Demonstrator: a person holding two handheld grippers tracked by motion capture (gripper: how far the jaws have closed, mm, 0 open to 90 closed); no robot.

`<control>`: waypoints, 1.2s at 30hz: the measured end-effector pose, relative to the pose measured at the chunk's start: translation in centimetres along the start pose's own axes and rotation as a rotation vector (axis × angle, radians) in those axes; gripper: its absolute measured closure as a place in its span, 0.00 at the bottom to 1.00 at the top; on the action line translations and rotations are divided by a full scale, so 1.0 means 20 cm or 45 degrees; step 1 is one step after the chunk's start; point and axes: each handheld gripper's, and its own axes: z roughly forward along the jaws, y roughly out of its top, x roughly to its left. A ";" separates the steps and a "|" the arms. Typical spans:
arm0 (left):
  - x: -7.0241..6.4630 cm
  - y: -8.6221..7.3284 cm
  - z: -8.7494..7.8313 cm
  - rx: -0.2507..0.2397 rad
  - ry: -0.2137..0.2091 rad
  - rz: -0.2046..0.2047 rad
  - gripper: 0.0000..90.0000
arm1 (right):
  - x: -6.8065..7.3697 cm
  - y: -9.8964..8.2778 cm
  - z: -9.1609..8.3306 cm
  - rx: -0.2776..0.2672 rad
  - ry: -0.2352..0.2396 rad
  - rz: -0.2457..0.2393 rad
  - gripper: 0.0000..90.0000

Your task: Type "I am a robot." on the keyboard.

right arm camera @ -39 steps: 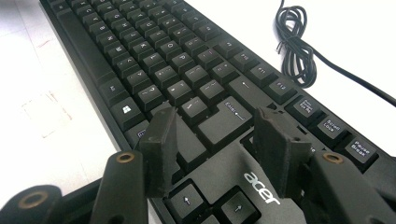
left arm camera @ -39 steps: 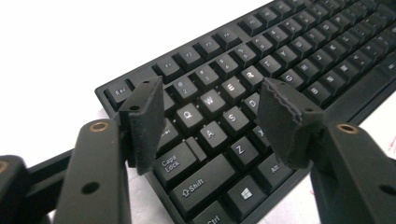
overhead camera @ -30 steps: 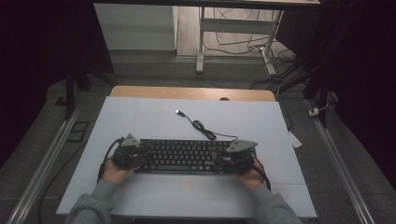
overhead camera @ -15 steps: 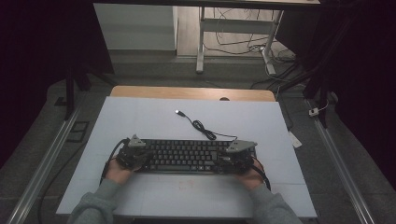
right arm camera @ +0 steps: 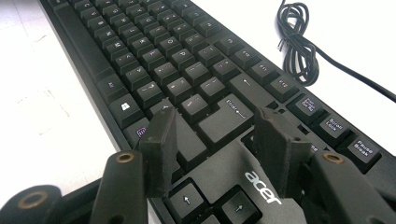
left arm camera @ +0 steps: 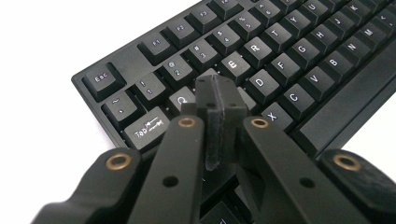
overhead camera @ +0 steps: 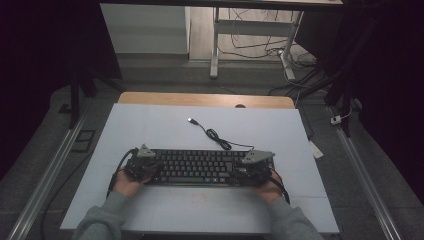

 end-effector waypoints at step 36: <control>0.07 0.00 -0.17 -0.213 -0.027 -0.158 0.50 | -0.01 0.00 -0.01 -0.002 -0.013 0.001 0.56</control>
